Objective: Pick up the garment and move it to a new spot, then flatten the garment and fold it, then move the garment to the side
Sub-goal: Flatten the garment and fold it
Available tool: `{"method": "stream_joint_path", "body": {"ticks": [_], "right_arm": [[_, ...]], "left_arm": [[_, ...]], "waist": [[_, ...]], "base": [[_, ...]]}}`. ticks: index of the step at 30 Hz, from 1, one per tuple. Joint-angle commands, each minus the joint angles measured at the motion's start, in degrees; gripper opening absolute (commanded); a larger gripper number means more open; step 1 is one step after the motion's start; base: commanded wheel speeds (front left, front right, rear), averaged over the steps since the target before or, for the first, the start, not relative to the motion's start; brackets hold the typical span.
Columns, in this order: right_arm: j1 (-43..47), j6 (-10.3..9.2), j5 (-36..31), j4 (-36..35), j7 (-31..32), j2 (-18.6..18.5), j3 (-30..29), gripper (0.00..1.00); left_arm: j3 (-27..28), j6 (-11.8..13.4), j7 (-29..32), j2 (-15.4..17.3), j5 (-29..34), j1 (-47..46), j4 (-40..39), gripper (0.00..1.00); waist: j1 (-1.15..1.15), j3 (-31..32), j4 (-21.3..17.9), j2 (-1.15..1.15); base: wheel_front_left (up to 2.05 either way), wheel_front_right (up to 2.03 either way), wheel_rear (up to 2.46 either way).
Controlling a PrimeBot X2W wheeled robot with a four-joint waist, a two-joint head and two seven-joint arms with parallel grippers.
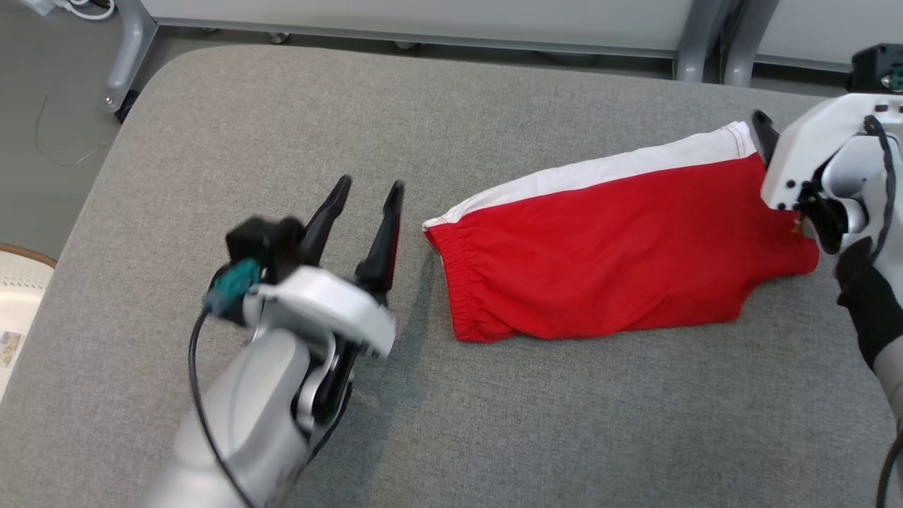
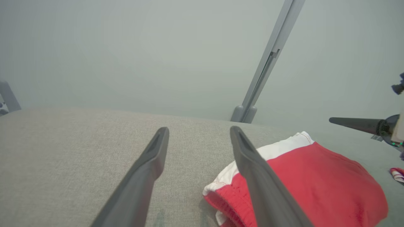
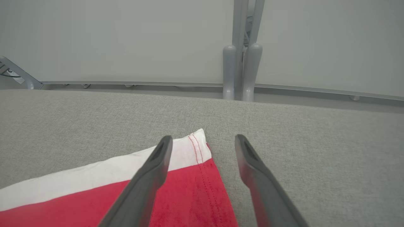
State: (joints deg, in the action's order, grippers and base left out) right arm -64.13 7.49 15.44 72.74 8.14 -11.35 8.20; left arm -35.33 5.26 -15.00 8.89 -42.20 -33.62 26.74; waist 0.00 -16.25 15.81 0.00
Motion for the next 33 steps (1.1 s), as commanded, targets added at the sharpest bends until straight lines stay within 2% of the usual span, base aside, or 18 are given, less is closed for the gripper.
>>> {"method": "stream_joint_path", "body": {"ticks": [1,3,9,16,24,25,26,27,28,29,30,33], "right_arm": [[0.5,0.01,-0.5,0.3,1.1,-0.8,-0.2,1.0],[1.4,0.01,-0.9,0.6,2.1,-1.3,-0.8,1.0],[3.2,0.01,-1.8,1.0,5.8,-2.6,-2.4,1.0],[4.2,0.01,-4.2,1.2,9.6,-3.2,-5.7,1.0],[7.9,0.09,-6.1,1.9,18.5,-0.4,-9.9,1.0],[8.4,0.09,-6.4,2.0,19.3,-0.3,-10.4,0.96],[8.6,0.09,-6.9,2.0,19.9,-0.4,-10.8,0.53],[8.8,0.09,-7.4,2.1,20.2,-0.3,-11.0,0.4],[9.0,0.09,-7.7,2.1,20.4,0.0,-11.4,0.35],[9.1,0.09,-8.0,2.1,20.4,0.3,-11.6,0.15],[9.0,0.09,-8.3,2.1,19.9,0.4,-12.0,0.0],[8.8,-0.01,-9.6,2.0,17.7,-0.3,-13.1,0.0]], "left_arm": [[1.6,1.0,-0.2,0.8,1.9,4.0,-2.1,1.0],[4.4,2.2,-0.2,1.9,4.8,7.9,-5.7,1.0],[8.7,3.4,-0.2,3.6,8.6,16.8,-12.1,1.0],[11.2,2.9,-0.2,5.2,9.6,22.9,-14.6,1.0],[11.4,2.4,-0.2,4.6,9.0,24.8,-14.9,1.0],[11.3,2.4,-0.2,4.6,8.9,24.8,-14.8,1.0],[11.2,2.3,-0.2,4.7,8.9,24.7,-14.7,1.0],[11.1,2.3,-0.2,4.7,8.9,24.6,-14.6,1.0],[11.1,2.3,-0.1,4.7,8.9,24.5,-14.6,1.0],[11.0,2.4,-0.1,4.8,9.1,24.4,-14.7,1.0],[11.0,2.5,-0.1,4.9,9.3,24.3,-14.7,1.0],[11.1,2.7,-0.1,5.2,9.4,24.1,-14.9,1.0]], "waist": [[0.0,0.4,-0.1,0.0],[0.0,0.7,0.0,0.0],[0.0,0.5,0.8,0.0],[0.0,-1.6,2.7,0.0],[0.0,-1.9,4.5,0.0],[0.0,-1.8,4.6,0.0],[0.0,-1.7,4.8,0.0],[0.0,-1.6,4.8,0.0],[0.0,-1.5,4.9,0.0],[0.0,-1.4,4.9,0.0],[0.0,-1.4,4.9,0.0],[0.0,-1.3,4.8,0.0]], "base": [[0.0,0.0,0.0],[0.0,0.0,0.0],[0.0,0.0,0.0],[0.0,0.0,0.0],[0.0,0.0,0.0],[0.0,0.0,0.0],[0.0,0.0,0.0],[0.0,0.0,0.0],[0.0,0.0,0.0],[0.0,0.0,0.0],[0.0,0.0,0.0],[0.0,0.0,0.0]]}}
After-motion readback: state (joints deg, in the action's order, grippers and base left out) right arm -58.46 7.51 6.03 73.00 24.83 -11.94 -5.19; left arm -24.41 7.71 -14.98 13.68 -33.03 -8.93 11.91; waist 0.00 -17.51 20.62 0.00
